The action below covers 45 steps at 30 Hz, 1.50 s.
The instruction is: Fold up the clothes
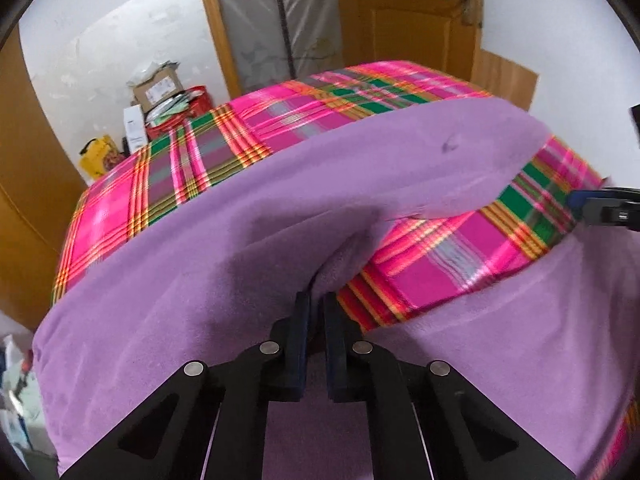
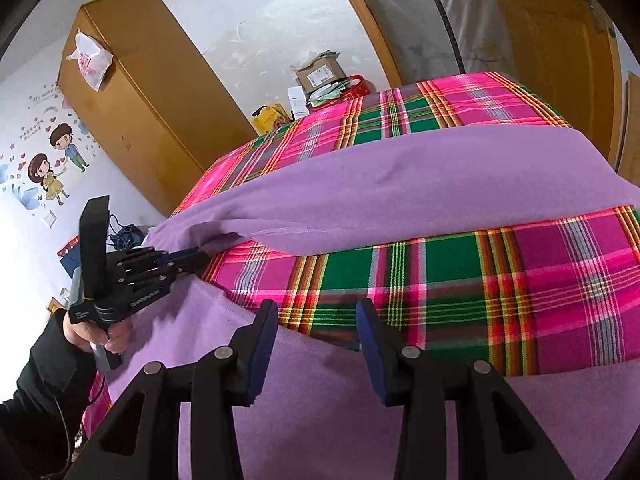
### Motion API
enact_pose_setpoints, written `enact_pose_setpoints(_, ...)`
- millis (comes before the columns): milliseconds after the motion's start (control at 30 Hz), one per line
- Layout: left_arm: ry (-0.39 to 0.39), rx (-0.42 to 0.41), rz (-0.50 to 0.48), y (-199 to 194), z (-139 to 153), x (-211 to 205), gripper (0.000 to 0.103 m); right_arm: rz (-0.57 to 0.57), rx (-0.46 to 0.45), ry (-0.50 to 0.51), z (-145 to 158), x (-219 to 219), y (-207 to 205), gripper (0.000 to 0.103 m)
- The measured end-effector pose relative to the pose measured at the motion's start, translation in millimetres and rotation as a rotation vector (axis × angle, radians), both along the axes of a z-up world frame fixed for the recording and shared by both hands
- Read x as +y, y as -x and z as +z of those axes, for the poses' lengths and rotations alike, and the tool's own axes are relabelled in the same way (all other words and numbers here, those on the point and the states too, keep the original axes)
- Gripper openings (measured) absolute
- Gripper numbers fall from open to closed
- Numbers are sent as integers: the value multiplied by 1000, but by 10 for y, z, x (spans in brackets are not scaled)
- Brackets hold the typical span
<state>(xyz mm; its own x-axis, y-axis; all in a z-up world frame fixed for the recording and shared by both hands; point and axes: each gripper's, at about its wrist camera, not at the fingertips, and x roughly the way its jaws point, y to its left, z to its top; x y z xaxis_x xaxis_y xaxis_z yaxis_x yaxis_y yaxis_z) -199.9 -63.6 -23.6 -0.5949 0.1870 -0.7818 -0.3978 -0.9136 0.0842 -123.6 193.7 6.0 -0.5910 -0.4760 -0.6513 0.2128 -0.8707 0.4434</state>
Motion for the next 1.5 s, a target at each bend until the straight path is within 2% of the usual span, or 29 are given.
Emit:
enact_pose_setpoints(233,-96,-17,-94,-256,70,-163,7,-16,-3,-1,-1,71,31,41)
enact_pose_setpoints(300,-121,-25,-92,-268,66,-208,9,-19,-7,1,0,81,53,41)
enact_pose_setpoints(400,-204,-27,-62,-337,129,-330,9,-24,-21,2,-3,84,92,41)
enact_pose_setpoints(467,-234,4,-25,-409,193,-391,15,-25,-29,-6,-1,88,127,41)
enact_pose_setpoints(533,-250,44,25,-483,255,-445,35,-24,-34,-23,10,87,174,41)
enact_pose_setpoints(600,-235,71,119,-515,259,-493,39,-20,-32,-43,38,80,231,41)
enact_pose_setpoints(700,-217,79,216,-514,175,-546,39,5,-1,-91,143,23,334,41)
enact_pose_setpoints(900,-240,14,250,-433,-61,-574,41,119,133,-194,429,-230,613,41)
enact_pose_setpoints(967,-233,-12,248,-404,-132,-548,47,151,137,-231,458,-329,756,41)
enact_pose_setpoints(1033,-260,-21,214,-412,-133,-532,66,177,137,-251,483,-401,895,41)
enact_pose_setpoints(1067,-273,-32,200,-405,-141,-526,67,183,132,-253,503,-426,972,41)
enact_pose_setpoints(1200,-300,-37,194,-394,-141,-551,69,231,147,-153,761,-436,1136,41)
enact_pose_setpoints(1333,-336,-44,191,-380,-138,-593,71,236,204,83,1228,-181,1044,41)
enact_pose_setpoints(1400,-359,-47,192,-376,-146,-628,71,228,245,215,1459,-7,939,45)
enact_pose_setpoints(1467,-378,-49,193,-374,-150,-651,71,193,333,246,1679,139,808,54)
enact_pose_setpoints(1500,-387,-50,194,-369,-151,-659,71,184,355,241,1726,166,798,55)
